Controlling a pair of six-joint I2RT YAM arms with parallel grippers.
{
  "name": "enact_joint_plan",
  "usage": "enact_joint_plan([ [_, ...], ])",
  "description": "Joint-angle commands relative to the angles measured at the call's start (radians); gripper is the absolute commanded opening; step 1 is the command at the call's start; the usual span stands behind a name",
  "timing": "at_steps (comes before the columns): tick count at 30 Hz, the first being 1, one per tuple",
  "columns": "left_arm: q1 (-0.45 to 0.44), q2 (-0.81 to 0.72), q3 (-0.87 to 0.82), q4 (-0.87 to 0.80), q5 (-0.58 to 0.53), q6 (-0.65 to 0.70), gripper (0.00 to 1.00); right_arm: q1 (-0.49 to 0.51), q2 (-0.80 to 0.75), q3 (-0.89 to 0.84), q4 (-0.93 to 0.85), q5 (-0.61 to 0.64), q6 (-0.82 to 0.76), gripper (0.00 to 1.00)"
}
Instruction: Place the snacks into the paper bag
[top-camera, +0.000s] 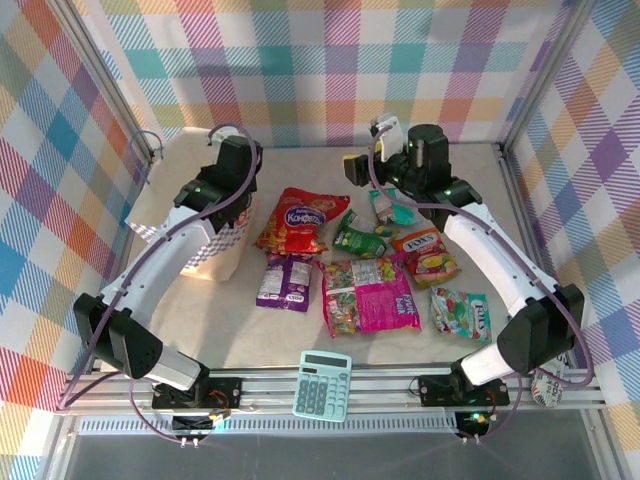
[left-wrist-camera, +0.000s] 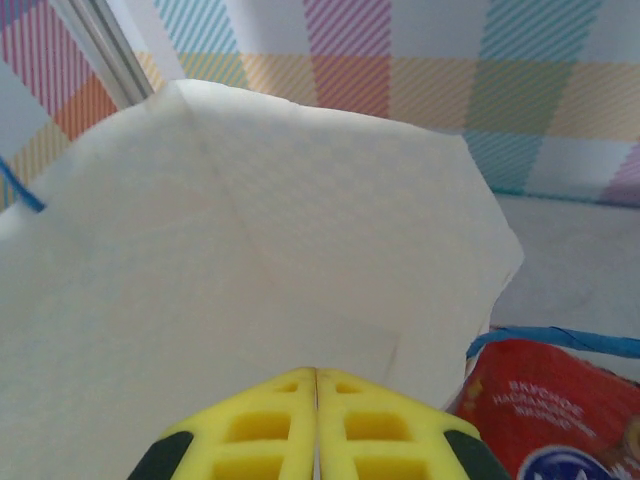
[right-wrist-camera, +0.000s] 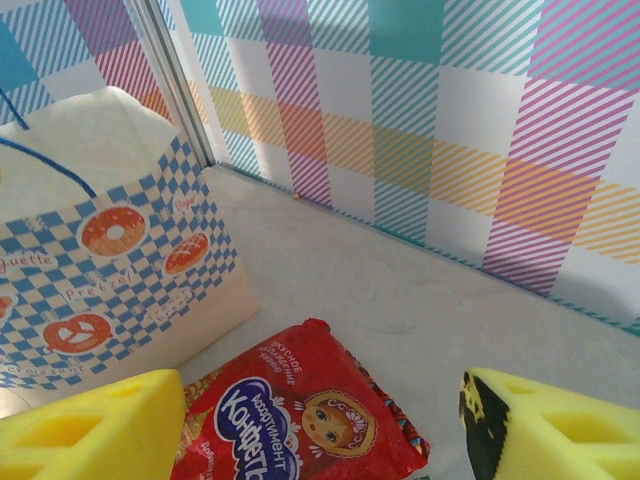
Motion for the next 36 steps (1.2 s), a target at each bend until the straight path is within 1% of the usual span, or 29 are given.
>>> enact_joint_plan([
  [1,-0.021,0.000,0.014,-0.044,-0.010,-0.058,0.00,-0.004,-0.055,-0.018,0.023,-0.012,0.015,0.74],
  [11,-0.054,0.112,0.141,-0.103,0.042,-0.115,0.00,-0.004,-0.099,-0.058,0.010,0.016,-0.006,0.75],
  [12,-0.059,0.117,0.152,-0.107,0.046,-0.118,0.01,-0.004,-0.099,-0.061,0.011,0.019,-0.008,0.75],
  [15,-0.068,0.125,0.192,-0.147,0.068,-0.129,0.11,-0.004,-0.093,-0.055,0.002,0.015,-0.002,0.75],
  [17,-0.076,0.118,0.206,-0.172,0.078,-0.131,0.18,-0.004,-0.084,-0.040,-0.017,0.018,0.009,0.78],
  [20,-0.078,0.099,0.222,-0.223,0.091,-0.139,0.32,-0.004,-0.068,-0.009,-0.063,0.034,0.019,0.80],
  [25,-0.078,0.061,0.242,-0.330,0.039,-0.141,0.60,-0.004,-0.054,0.017,-0.111,0.038,0.040,0.80],
  [26,-0.078,0.053,0.240,-0.342,0.036,-0.138,0.63,-0.004,-0.054,0.015,-0.113,0.039,0.045,0.80],
  [28,-0.078,0.033,0.242,-0.370,0.038,-0.137,0.66,-0.004,-0.054,0.017,-0.115,0.032,0.052,0.80],
  [36,-0.078,-0.092,0.270,-0.497,0.128,-0.131,0.72,-0.002,-0.051,0.029,-0.154,0.026,0.058,0.80],
])
